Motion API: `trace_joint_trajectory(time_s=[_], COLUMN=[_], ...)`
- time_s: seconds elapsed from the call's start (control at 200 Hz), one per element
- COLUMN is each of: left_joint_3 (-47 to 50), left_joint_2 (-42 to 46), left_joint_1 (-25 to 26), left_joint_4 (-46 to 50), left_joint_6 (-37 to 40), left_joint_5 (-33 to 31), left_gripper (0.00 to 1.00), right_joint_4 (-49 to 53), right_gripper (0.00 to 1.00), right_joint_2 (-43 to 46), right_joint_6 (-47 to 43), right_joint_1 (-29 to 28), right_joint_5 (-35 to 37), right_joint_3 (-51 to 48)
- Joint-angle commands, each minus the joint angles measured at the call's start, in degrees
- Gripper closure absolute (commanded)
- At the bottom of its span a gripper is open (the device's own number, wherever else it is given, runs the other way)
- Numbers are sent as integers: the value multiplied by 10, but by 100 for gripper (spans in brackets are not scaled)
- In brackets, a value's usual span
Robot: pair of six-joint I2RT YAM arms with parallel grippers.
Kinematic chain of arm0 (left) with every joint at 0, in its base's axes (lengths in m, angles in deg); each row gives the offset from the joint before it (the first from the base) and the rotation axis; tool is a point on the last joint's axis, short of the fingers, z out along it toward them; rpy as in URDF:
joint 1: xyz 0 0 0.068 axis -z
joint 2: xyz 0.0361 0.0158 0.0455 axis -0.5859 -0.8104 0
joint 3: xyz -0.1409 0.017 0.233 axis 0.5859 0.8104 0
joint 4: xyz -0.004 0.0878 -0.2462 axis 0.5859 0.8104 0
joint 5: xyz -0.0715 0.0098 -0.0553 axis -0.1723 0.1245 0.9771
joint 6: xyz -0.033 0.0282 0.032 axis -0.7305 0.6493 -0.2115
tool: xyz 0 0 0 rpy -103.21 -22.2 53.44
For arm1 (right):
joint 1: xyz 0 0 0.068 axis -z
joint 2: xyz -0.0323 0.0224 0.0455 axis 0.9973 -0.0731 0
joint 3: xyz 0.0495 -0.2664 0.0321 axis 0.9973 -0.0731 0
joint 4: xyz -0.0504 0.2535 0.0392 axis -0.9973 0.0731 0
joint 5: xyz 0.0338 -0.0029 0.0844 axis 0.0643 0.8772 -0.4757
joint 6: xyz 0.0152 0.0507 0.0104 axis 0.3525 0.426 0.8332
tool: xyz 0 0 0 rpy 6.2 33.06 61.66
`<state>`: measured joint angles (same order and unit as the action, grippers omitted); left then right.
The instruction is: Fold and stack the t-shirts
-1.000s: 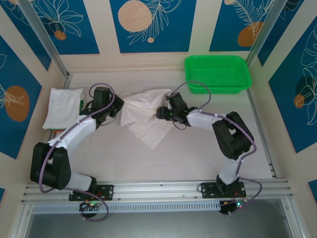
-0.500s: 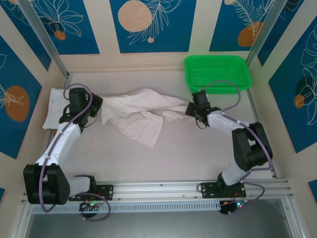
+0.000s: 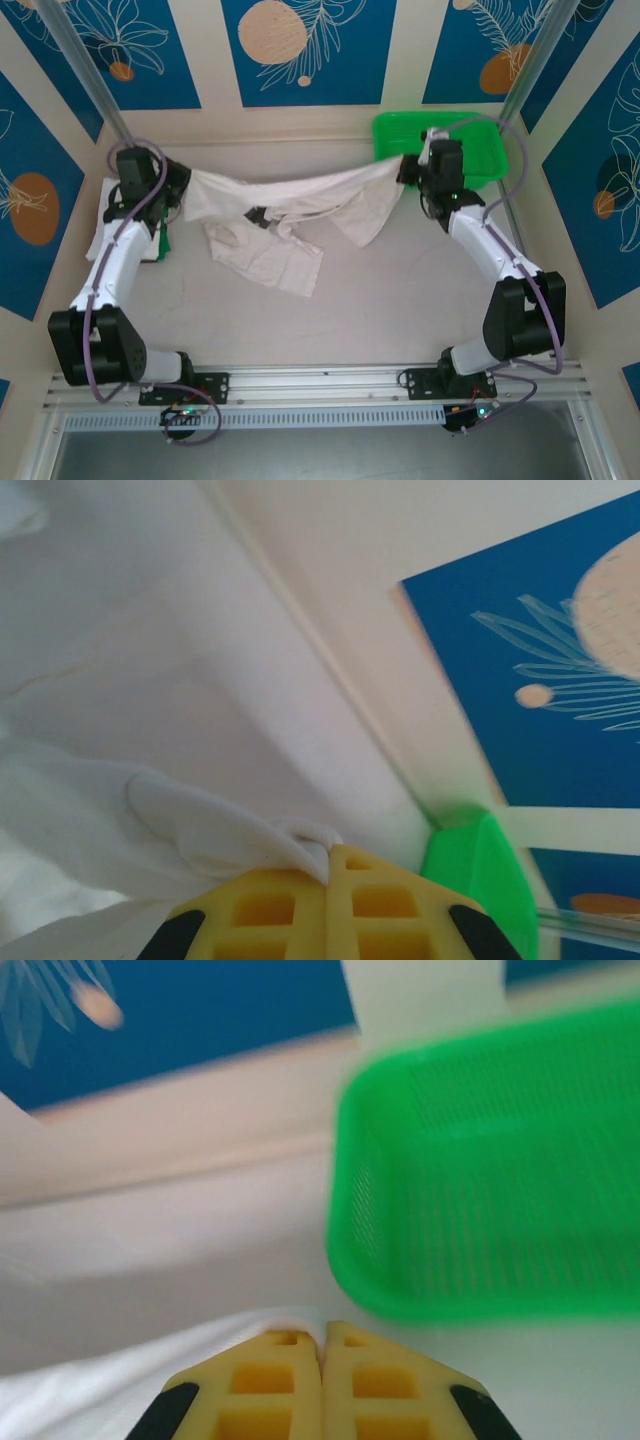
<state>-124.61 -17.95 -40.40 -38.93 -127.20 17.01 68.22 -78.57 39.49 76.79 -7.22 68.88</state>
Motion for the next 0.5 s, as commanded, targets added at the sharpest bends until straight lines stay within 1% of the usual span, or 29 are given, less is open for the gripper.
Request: trace_joint_trajectory(time_s=[0.0,0.135,0.19,0.24,0.305,0.365,0.425,0.495], left_joint_3=[-113,-233,-265,-278,-272,-244,-194,-113], left_joint_2=[-21,-40,-37,-30,-11,14,46,93], left_joint_1=[-16,-34,-41,-49,-57,-60,-61,-62], left_joint_4=[-26,-2,6,11,18,25,32,43], left_joint_6=[-14,-18,-15,-13,-13,-10,-9,-7], left_joint_5=[22,29,29,30,30,32,42,53], left_gripper=[100,100,100,100,100,100,100,100], right_joint_4=[0,34,41,44,42,37,29,26], right_gripper=[100,100,100,100,100,100,100,100], right_joint_2=[-10,-23,-18,-6,22,58,101,155], right_joint_6=[-38,-44,-43,-45,-47,-47,-41,-20], right_joint_1=[6,4,3,1,-3,-5,-9,-11], right_joint_5=[-68,-121,-134,-145,-158,-164,-166,-170], right_joint_3=[119,252,278,281,252,196,124,24])
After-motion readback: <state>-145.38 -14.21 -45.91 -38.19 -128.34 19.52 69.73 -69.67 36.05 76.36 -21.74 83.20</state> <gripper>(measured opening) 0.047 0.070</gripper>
